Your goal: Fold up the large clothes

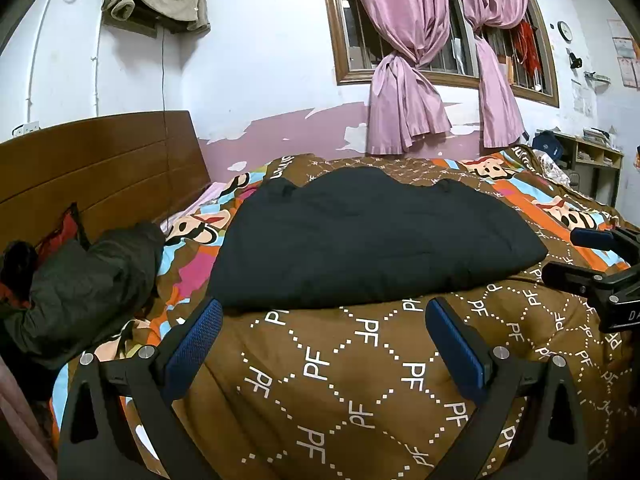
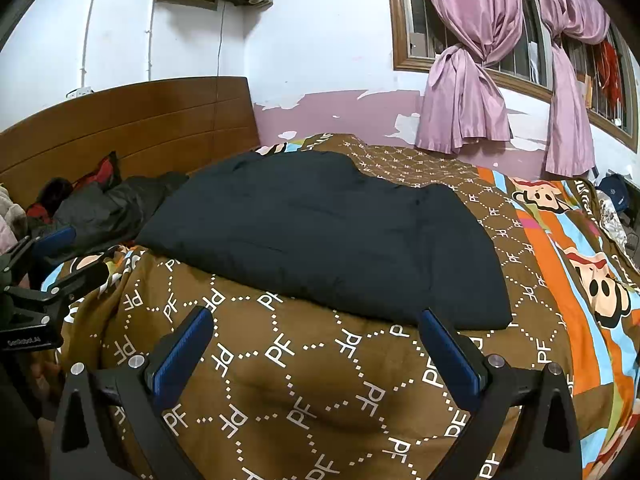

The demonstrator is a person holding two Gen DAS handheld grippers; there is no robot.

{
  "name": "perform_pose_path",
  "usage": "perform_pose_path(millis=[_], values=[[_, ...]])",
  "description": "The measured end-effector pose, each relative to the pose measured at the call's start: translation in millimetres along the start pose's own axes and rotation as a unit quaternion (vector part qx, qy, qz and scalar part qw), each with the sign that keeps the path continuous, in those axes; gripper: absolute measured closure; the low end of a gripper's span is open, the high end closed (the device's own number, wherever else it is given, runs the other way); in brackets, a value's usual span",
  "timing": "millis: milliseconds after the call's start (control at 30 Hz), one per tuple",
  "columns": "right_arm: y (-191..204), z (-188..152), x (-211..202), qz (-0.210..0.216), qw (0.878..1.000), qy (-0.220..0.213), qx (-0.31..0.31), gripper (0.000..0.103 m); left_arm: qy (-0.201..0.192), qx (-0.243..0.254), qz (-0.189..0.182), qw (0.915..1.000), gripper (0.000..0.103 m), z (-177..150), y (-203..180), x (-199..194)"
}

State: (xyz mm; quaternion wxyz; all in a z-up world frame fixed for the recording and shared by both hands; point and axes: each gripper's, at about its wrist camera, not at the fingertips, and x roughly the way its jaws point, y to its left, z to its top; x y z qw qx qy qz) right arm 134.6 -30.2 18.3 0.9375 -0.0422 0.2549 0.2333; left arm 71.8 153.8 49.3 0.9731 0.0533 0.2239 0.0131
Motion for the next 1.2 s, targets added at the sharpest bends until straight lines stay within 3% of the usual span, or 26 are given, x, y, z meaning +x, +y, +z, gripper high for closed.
perform_pose_path(millis=[1200], values=[[-2.0, -1.4, 0.1, -0.001, 1.000, 0.002, 0.002, 0.000, 0.003, 0.003, -0.006, 1.0000, 0.004, -2.5, -4.2, -2.3]])
